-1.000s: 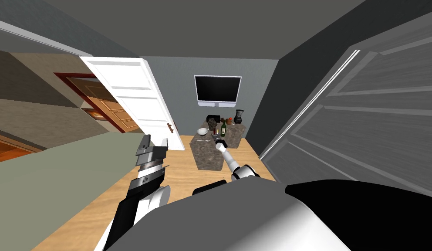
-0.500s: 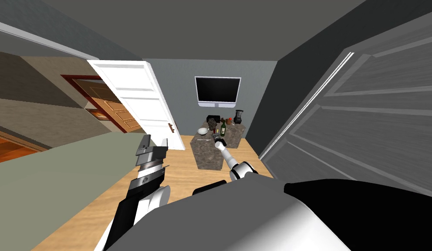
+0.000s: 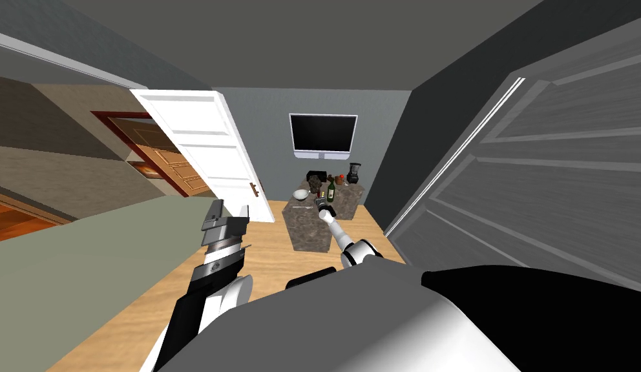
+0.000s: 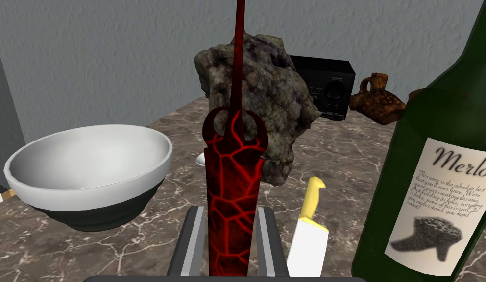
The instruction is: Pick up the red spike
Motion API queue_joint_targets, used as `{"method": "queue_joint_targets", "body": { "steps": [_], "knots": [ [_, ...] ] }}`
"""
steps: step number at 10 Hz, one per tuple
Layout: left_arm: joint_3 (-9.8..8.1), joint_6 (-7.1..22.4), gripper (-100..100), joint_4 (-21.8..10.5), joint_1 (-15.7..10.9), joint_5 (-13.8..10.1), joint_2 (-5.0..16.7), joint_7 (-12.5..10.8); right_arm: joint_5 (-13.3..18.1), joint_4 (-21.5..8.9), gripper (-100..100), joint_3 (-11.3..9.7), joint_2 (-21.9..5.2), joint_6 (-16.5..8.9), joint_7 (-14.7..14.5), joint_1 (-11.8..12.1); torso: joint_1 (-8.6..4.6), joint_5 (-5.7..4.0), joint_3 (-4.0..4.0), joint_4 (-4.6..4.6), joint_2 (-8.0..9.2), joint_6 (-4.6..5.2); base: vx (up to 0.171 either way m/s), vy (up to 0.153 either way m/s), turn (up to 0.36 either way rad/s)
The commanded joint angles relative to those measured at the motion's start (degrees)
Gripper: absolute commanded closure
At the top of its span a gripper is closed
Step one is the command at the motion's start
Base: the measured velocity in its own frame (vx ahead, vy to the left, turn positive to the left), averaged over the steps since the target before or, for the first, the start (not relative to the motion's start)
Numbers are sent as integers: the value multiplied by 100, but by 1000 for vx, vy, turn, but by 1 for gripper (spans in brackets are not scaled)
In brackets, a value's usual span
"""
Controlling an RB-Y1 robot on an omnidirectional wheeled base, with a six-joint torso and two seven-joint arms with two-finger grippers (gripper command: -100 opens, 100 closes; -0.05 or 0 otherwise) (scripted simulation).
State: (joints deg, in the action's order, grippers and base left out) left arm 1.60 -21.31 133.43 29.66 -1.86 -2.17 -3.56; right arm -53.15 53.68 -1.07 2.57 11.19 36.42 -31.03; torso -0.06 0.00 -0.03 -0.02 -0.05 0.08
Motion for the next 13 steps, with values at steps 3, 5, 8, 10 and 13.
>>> {"method": "queue_joint_targets", "body": {
  "steps": [3, 5, 8, 10, 13],
  "knots": [
    [0, 0, 0, 0, 1, 0, 0, 0, 110, 557, 100, -216, -20, -107, 17, 544, -1, 1, -22, -8, -38, 4, 92, 6, -59],
    [0, 0, 0, 0, 1, 0, 0, 0, 218, 1100, 100, -431, -46, -228, 36, 985, 11, 4, -27, -13, -44, 3, 102, 34, -82],
    [0, 0, 0, 0, 1, 0, 0, 0, 325, 1648, 100, -646, -72, -348, 54, 1519, -1, -1, -41, -37, -48, 5, 73, 7, -46],
    [0, 0, 0, 0, 0, 0, 0, 0, 432, 1997, 100, -861, -98, -469, 73, 1857, -9, -4, -51, -56, -48, 14, 65, 17, -62],
    [0, 0, 0, 0, 0, 0, 0, 0, 432, 2351, 100, -861, -98, -469, 73, 2257, -22, -9, -73, -76, -71, 15, 51, 11, -11]
  ]
}}
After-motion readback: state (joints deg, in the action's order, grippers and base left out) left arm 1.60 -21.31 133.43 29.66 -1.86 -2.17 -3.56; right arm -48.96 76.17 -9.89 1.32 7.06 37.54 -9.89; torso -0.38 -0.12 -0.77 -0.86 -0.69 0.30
